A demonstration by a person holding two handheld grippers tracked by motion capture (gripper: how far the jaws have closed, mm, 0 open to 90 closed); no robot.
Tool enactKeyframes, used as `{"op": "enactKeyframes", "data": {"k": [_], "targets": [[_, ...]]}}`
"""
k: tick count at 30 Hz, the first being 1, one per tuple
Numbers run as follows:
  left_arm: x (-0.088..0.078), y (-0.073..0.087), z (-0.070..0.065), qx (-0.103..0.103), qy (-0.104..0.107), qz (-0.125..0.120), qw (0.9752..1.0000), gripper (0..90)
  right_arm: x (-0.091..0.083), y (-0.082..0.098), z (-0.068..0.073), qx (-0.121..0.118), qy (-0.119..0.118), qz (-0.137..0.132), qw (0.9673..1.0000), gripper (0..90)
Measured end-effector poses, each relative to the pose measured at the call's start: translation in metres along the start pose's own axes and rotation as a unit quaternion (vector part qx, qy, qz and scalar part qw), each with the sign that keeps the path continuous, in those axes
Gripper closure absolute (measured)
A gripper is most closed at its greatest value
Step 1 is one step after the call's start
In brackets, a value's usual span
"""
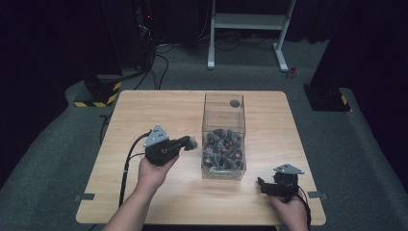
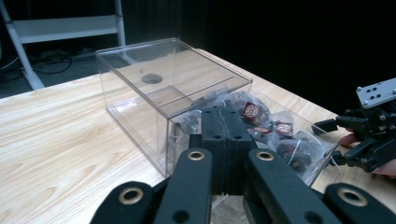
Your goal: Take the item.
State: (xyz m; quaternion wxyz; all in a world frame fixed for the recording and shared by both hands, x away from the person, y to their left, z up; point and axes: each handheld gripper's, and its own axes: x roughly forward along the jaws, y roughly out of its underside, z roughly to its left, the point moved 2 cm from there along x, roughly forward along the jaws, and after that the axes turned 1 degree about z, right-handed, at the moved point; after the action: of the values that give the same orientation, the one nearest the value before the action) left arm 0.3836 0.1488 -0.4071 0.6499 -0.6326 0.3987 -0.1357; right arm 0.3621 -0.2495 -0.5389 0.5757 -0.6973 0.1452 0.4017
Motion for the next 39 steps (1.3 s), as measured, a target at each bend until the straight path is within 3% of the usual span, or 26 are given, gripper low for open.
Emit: {"op": "enactKeyframes", "data": {"k": [17, 39], "targets": [[-0.036, 0.007, 0.032, -0.009, -0.043, -0.01, 0.999, 89.9, 0.0, 0.0, 0.001, 0.004, 0.001, -0.001, 1.0, 9.5], [-0.074, 0.019, 0.067, -0.028, -0.092, -0.016, 0.9952, 89.9, 0.0, 0.0, 0.001, 0.006, 0.002, 0.0, 1.0, 9.7]]}}
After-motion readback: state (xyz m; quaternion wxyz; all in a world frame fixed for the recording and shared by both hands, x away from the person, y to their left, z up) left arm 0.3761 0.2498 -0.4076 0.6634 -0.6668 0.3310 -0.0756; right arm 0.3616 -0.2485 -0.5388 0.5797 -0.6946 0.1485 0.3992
